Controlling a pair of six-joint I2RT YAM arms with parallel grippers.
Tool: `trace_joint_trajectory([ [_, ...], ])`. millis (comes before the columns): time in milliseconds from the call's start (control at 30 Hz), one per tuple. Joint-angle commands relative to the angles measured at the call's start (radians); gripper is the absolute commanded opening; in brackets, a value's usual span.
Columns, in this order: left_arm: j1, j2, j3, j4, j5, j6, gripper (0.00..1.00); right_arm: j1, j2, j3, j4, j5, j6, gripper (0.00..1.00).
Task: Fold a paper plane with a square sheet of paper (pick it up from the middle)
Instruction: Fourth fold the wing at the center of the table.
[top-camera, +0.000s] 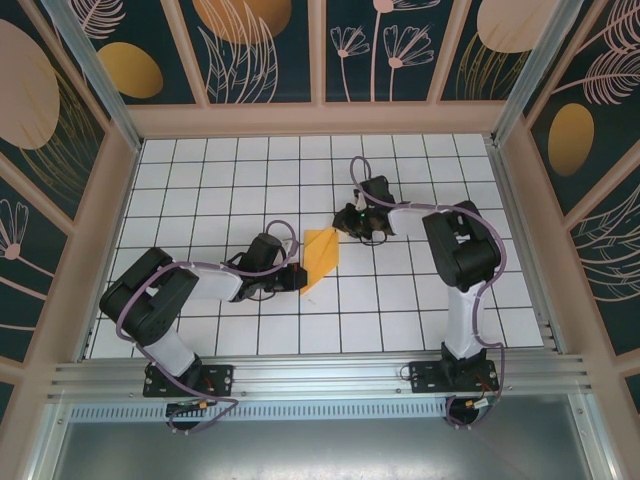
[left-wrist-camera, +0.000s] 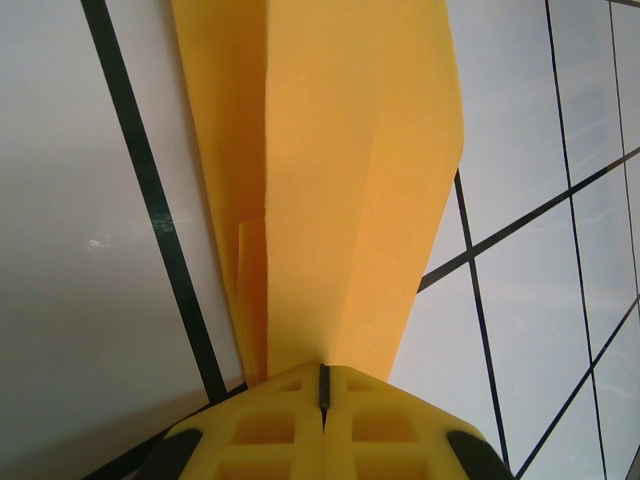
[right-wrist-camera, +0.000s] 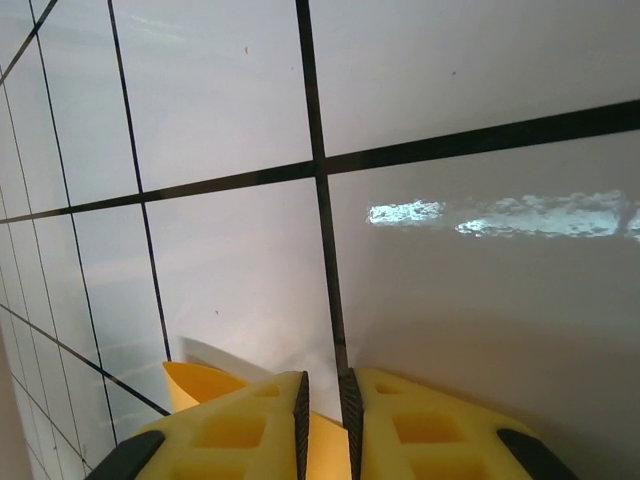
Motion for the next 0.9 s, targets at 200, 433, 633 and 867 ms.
trace_joint_trajectory([
  [200, 0.003, 0.055, -0.045, -0.201, -0.085, 0.026, 0.00, 0.063, -0.239, -0.119, -0.015, 0.019, -0.033, 0.23],
  [433, 0.004, 0.058, -0.033, -0.197, -0.073, 0.027, 0.00, 0.205, -0.146, -0.133, 0.070, -0.050, 0.028, 0.20],
  [633, 0.003, 0.055, -0.030, -0.208, -0.063, 0.035, 0.01, 0.221, -0.074, -0.157, 0.106, -0.020, 0.062, 0.19],
  [867, 0.004, 0.008, -0.033, -0.263, -0.010, 0.081, 0.05, 0.197, -0.011, -0.161, 0.067, 0.034, 0.049, 0.18],
])
